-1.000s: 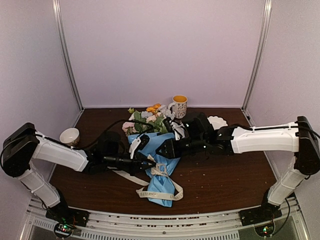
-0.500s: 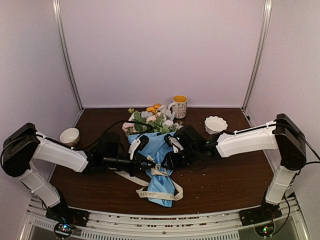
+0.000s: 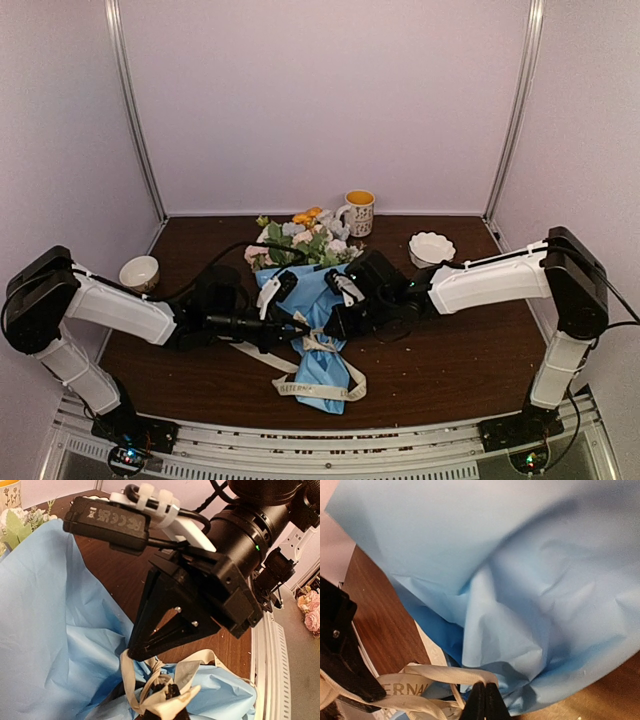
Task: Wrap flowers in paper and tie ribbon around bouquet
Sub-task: Cross the half-tied ribbon over the folded bouquet.
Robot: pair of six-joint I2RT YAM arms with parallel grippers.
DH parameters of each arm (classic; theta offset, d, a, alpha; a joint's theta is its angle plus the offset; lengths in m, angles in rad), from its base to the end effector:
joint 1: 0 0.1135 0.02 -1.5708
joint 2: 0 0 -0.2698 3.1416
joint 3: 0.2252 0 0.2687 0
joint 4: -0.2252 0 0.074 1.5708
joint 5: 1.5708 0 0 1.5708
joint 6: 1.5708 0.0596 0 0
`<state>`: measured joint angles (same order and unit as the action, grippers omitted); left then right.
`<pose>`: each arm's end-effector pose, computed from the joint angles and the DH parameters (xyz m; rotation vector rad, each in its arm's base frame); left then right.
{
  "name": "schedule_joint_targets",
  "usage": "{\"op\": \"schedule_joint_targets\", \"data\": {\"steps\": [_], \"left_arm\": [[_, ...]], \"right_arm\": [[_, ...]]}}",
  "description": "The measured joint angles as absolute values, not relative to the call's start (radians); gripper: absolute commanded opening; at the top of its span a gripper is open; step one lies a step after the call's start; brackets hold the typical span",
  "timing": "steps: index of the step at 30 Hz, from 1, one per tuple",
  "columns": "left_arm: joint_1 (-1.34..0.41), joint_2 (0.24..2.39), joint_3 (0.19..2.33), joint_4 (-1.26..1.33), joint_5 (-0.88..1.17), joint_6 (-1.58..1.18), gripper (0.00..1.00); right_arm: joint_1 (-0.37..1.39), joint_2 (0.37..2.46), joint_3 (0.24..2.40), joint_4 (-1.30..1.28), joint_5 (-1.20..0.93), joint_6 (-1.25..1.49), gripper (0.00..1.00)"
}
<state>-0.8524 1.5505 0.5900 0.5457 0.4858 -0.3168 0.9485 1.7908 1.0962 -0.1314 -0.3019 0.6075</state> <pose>0.1961 -0.2666 0.1519 0.8936 1.9586 -1.2042 0.2230 0.3412 0.1590 -0.6011 2.5692 1.0075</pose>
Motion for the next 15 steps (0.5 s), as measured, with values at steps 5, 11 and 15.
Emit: {"op": "schedule_joint_targets", "data": {"steps": [5, 11, 15], "left_arm": [[-0.851, 1.550, 0.585, 0.547, 0.477, -0.322, 0.00], [-0.844, 1.551, 0.577, 0.548, 0.475, -0.329, 0.00], [-0.836, 1.563, 0.577, 0.547, 0.474, -0.335, 0.00]], "right_arm": [[0.949, 1.783, 1.094, -0.133, -0.310, 0.605, 0.00], [0.949, 1.700, 1.059, -0.130, -0.310, 0.607, 0.00], [0.949, 1.636, 1.012, -0.098, -0.321, 0.622, 0.00]]}}
